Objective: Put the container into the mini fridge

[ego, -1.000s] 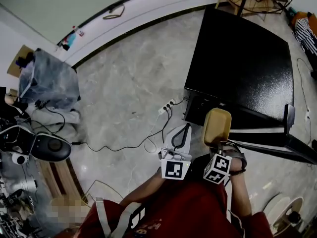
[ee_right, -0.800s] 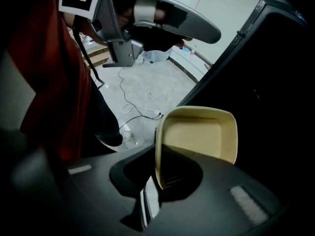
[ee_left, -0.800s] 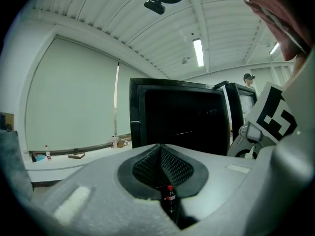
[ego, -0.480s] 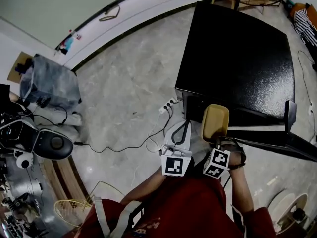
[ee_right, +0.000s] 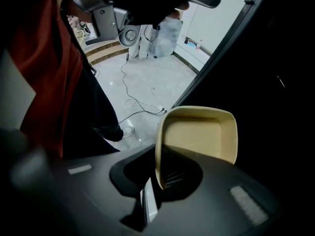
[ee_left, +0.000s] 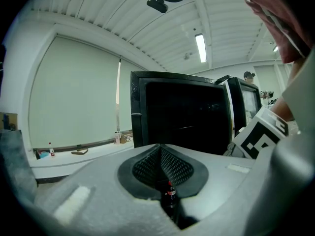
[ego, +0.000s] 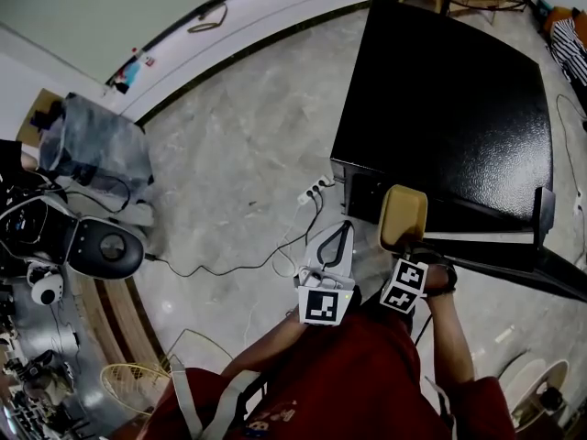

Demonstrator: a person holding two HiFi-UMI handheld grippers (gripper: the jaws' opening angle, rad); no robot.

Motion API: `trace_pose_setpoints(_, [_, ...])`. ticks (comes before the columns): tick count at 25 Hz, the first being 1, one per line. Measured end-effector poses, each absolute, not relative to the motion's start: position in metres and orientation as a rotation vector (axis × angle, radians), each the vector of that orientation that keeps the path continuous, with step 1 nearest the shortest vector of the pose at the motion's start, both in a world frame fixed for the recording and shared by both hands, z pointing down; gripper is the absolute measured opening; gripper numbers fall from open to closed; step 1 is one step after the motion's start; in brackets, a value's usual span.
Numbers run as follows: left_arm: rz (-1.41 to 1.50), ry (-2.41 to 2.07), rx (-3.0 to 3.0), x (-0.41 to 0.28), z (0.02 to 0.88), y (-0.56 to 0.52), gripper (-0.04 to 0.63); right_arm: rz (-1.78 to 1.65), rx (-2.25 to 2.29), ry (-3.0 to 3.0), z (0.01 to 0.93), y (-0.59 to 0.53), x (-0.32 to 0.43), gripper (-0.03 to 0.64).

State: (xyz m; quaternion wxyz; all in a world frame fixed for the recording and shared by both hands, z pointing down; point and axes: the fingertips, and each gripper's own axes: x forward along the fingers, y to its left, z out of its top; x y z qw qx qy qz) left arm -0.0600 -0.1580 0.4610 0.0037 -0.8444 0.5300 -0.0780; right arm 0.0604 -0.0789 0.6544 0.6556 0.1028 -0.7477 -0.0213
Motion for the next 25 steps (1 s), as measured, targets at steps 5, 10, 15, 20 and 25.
trace_pose_setpoints(5, [-0.242,1.671,-2.646,-0.064,0.463,-0.155,0.005,-0.049,0.231,-1.682,0.668,-0.097,0.062,0.017])
trace_pose_setpoints(10, [-0.253,1.688,-2.636,-0.069,0.464,-0.155,0.003,-0.078,0.221,-1.669,0.675,-0.116,0.061,0.018])
trace_pose_setpoints(15, [-0.269,1.707,-2.633,-0.074,0.466,-0.153,0.005,-0.086,0.235,-1.659,0.679,-0.134,0.063,0.018])
trace_pose_setpoints(20, [-0.284,1.729,-2.63,-0.077,0.469,-0.149,0.005,-0.112,0.245,-1.643,0.685,-0.156,0.067,0.017])
trace_pose_setpoints(25, [-0.29,1.741,-2.622,-0.081,0.47,-0.148,0.003,-0.13,0.273,-1.635,0.688,-0.186,0.068,0.017])
